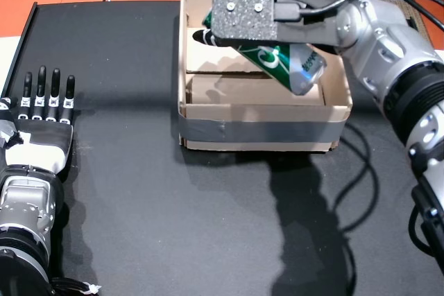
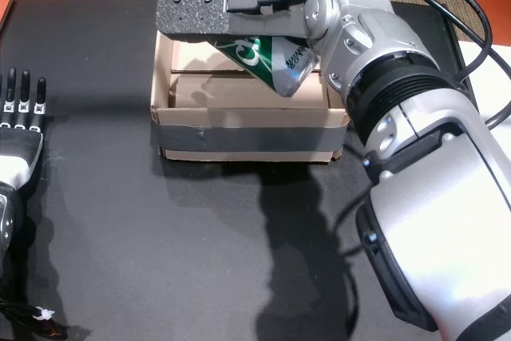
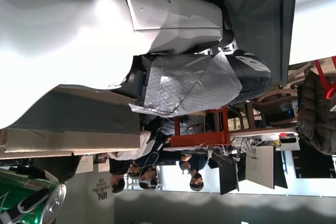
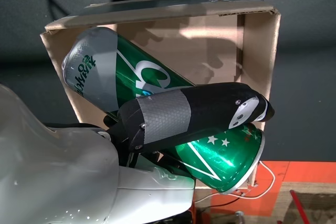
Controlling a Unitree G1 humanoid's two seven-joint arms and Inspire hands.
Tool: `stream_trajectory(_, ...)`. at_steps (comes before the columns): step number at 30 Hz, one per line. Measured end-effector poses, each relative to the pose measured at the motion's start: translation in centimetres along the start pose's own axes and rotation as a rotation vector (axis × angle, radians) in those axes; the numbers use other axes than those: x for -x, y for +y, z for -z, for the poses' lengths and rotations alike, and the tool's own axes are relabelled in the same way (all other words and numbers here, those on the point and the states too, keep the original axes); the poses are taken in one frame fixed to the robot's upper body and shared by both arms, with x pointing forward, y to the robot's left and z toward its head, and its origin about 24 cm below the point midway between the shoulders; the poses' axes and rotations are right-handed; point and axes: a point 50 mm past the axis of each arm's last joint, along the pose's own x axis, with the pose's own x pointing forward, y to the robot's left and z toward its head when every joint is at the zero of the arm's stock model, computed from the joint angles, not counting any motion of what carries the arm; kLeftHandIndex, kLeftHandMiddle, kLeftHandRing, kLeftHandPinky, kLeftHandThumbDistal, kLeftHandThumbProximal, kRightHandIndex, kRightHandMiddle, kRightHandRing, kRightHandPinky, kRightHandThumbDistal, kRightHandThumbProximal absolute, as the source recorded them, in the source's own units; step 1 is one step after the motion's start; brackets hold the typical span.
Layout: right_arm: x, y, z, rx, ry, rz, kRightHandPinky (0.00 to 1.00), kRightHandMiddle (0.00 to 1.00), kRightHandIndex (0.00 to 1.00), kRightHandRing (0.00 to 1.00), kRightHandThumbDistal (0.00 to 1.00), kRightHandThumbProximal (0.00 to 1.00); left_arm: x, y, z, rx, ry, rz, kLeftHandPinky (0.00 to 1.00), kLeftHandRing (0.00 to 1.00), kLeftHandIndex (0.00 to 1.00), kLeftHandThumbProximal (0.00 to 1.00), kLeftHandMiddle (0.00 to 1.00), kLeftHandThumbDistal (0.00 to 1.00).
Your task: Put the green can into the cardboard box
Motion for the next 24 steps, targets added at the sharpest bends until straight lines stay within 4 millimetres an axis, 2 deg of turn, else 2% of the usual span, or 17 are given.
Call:
stream_trajectory(4,0.0,0.0,0.0,0.005,-0.001,0.007,0.17,0.09,0.03,0.14,0.14,0.57,0.0,0.0,0.0,0.0,0.0,0.0,0.79,0.7,0.53,1.0,0.57,0.0)
stream_trajectory(6,0.0,0.0,0.0,0.014,0.0,0.015,0.17,0.12,0.09,0.15,0.11,0.53,0.0,0.0,0.0,0.001,0.0,-0.001,0.79,0.7,0.53,1.0,0.57,0.0)
stream_trajectory(9,0.0,-0.1,-0.2,0.041,-0.025,0.056,0.15,0.15,0.13,0.17,0.13,0.45,0.0,0.0,0.0,0.001,0.0,-0.001,0.82,0.69,0.53,1.0,0.57,0.0)
stream_trajectory(10,0.0,-0.2,-0.3,0.051,-0.046,0.083,0.16,0.16,0.16,0.17,0.09,0.43,0.0,0.0,0.1,0.0,-0.002,-0.003,0.83,0.7,0.54,1.0,0.57,0.0)
stream_trajectory(13,0.2,-0.5,-0.8,0.076,-0.121,0.164,0.22,0.09,0.06,0.13,0.06,0.46,0.0,-0.1,0.2,0.002,-0.002,-0.004,0.84,0.71,0.54,1.0,0.58,0.0)
stream_trajectory(15,0.2,-0.5,-1.0,0.087,-0.153,0.2,0.21,0.07,0.03,0.11,0.08,0.47,0.0,-0.1,0.2,0.003,-0.001,-0.004,0.85,0.7,0.54,1.0,0.57,0.0)
stream_trajectory(16,0.2,-0.5,-1.1,0.089,-0.162,0.206,0.21,0.07,0.03,0.11,0.11,0.48,0.0,-0.1,0.2,0.004,-0.001,-0.004,0.84,0.71,0.54,1.0,0.58,0.0)
stream_trajectory(18,0.2,-0.4,-1.1,0.09,-0.166,0.205,0.25,0.09,0.05,0.14,0.21,0.57,0.0,-0.1,0.2,0.003,-0.001,-0.004,0.84,0.71,0.54,1.0,0.57,0.0)
stream_trajectory(20,0.2,-0.4,-1.1,0.1,-0.164,0.202,0.39,0.19,0.18,0.25,0.43,0.64,0.0,-0.1,0.2,0.003,-0.001,-0.004,0.83,0.71,0.53,1.0,0.56,0.0)
stream_trajectory(22,0.2,-0.3,-1.1,0.116,-0.165,0.196,0.54,0.38,0.4,0.43,0.71,0.75,0.0,-0.1,0.2,0.004,-0.001,-0.004,0.82,0.71,0.53,1.0,0.57,0.0)
stream_trajectory(23,0.2,-0.2,-1.1,0.12,-0.166,0.194,0.58,0.46,0.51,0.5,0.8,0.78,0.0,-0.1,0.2,0.004,-0.001,-0.004,0.82,0.71,0.53,1.0,0.57,0.0)
stream_trajectory(24,0.2,-0.2,-1.2,0.12,-0.167,0.189,0.6,0.5,0.56,0.53,0.85,0.81,0.0,-0.1,0.2,0.004,-0.001,-0.004,0.82,0.71,0.53,1.0,0.57,0.0)
